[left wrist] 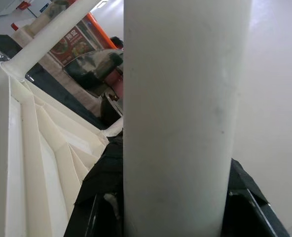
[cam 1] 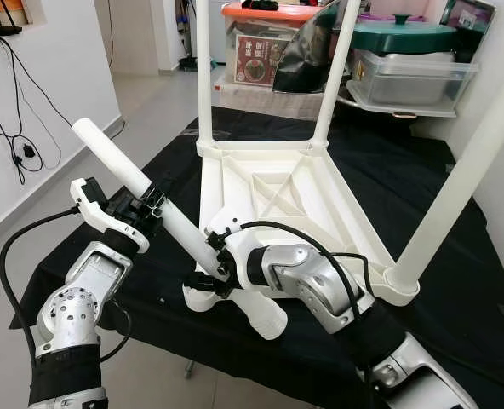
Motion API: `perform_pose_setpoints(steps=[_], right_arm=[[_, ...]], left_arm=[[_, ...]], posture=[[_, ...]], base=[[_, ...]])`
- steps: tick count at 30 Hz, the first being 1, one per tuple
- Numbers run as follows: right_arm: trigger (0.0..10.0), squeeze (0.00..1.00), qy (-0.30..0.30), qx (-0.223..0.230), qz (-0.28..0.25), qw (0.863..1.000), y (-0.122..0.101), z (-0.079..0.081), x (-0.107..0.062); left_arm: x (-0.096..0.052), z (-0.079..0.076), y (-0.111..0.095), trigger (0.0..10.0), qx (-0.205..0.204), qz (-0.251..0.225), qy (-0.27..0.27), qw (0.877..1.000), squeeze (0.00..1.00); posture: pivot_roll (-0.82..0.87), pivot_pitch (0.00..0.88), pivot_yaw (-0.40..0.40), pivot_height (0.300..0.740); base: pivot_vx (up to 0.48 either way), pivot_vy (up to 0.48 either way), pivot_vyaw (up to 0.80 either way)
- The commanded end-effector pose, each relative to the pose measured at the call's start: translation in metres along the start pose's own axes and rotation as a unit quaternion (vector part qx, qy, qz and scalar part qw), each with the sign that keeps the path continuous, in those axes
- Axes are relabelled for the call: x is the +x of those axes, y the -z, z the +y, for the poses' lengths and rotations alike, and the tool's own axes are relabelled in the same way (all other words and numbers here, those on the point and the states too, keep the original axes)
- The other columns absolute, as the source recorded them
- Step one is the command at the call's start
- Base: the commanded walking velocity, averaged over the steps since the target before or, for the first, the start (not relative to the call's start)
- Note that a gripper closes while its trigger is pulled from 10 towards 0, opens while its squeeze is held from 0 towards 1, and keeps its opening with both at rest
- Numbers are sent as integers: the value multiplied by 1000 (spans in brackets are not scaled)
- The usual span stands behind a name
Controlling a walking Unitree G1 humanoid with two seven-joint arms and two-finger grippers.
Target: Building children table
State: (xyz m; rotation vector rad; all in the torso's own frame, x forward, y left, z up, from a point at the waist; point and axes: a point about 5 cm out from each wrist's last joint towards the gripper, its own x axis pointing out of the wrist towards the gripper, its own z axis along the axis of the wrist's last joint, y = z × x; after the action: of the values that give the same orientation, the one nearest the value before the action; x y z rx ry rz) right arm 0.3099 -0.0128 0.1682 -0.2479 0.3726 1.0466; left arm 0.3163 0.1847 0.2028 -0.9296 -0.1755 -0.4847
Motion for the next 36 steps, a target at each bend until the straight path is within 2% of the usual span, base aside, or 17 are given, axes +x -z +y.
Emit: perform_pose_setpoints(steps=[1, 8, 14, 15, 19, 23, 30, 31, 33, 36], right_arm=[[0, 0, -8, 9, 40, 999, 21, 4, 8], [0, 0, -6, 5, 45, 999, 24, 1, 10], [0, 0, -11, -4, 47, 999, 28, 3, 8], [0, 0, -10, -5, 47, 999, 29, 2, 8], [0, 0, -8, -6, 46, 999, 29, 1, 7], [0, 0, 24, 8, 38, 999, 30, -17, -2], [0, 0, 56, 36, 26, 997, 34, -33, -18], [0, 0, 69, 49, 19, 996, 34, -40, -24], [0, 0, 93, 75, 4, 993, 33, -51, -34], [0, 0, 108, 89, -9, 990, 31, -59, -42]], left_arm=[[15, -21, 8, 10000, -8, 22, 60, 998, 0], [18, -24, 9, 10000, -2, 26, 63, 998, 0], [21, -24, 13, 10000, 21, 41, 63, 997, 0], [21, -24, 13, 10000, 26, 41, 60, 997, 1000], [21, -25, 14, 10000, 30, 42, 74, 996, 1000], [13, -35, 14, 10000, 27, 50, 114, 992, 1000], [1, -34, 8, 10000, 25, 55, 117, 991, 1000], [-4, -35, 7, 10000, 25, 58, 124, 990, 0], [-11, -36, 6, 10000, 23, 64, 131, 989, 0], [-16, -36, 7, 10000, 25, 70, 133, 988, 0]], posture=[[67, 0, -41, 740], [66, 0, -38, 740], [64, 0, -32, 740], [64, 0, -32, 740], [64, 0, -32, 740], [66, 0, -31, 740], [69, 0, -33, 740], [67, 0, -35, 740], [65, 0, -34, 740], [66, 0, -34, 740]], base=[[0, 0, 0], [0, 0, 0], [0, 0, 0], [0, 0, 0], [0, 0, 0], [0, 0, 0], [0, 0, 0], [0, 0, 0], [0, 0, 0], [0, 0, 0]])
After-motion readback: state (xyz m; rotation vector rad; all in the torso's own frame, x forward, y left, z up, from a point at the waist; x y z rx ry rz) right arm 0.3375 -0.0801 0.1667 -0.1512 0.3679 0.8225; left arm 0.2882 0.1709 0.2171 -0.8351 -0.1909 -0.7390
